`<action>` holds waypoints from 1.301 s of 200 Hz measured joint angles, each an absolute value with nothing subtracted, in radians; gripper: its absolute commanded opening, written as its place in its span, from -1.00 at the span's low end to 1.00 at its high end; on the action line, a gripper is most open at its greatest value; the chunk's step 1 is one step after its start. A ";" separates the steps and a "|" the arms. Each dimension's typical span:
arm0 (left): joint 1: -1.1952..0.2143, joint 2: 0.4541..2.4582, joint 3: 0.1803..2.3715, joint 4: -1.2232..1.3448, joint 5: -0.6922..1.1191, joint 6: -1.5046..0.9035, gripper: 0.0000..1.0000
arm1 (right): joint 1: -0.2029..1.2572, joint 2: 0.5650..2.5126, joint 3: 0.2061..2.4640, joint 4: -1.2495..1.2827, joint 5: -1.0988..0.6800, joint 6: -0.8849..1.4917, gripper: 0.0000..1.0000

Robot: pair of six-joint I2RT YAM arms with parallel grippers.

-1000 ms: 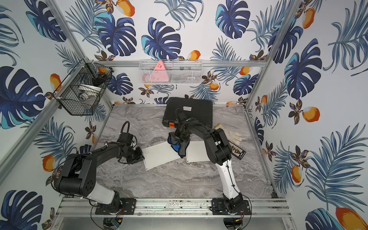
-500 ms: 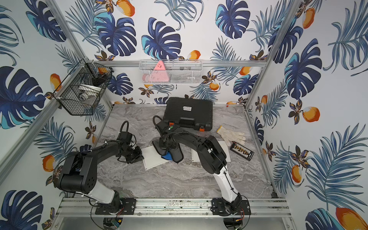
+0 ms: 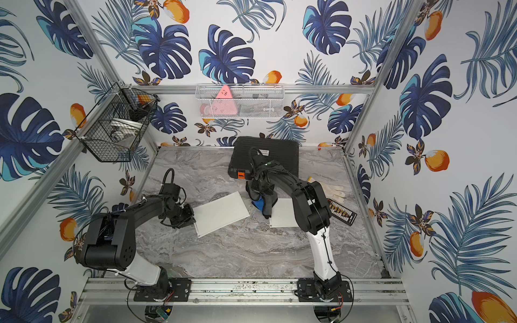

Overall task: Wipe the drawing tablet
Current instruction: Wipe the dirt from the drawing tablet.

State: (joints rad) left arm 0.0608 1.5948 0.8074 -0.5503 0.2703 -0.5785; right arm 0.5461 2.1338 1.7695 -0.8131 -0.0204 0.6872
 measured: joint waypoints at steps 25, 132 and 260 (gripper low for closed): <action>0.064 1.601 0.831 -0.576 0.239 -0.574 -0.24 | 0.562 1.987 1.734 -0.807 -0.009 0.681 -1.00; -0.060 1.455 0.970 -0.712 0.112 -0.558 0.97 | 0.519 1.358 1.158 -0.916 0.308 0.822 -1.00; -0.232 1.267 0.809 -0.767 0.136 -0.642 0.61 | 0.744 1.629 1.219 -0.756 0.092 0.765 -1.00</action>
State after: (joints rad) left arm -0.2321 1.2671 0.8089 -0.7666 0.1364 -0.6418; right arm 0.7444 1.6291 1.2190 -0.7559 0.0917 0.7650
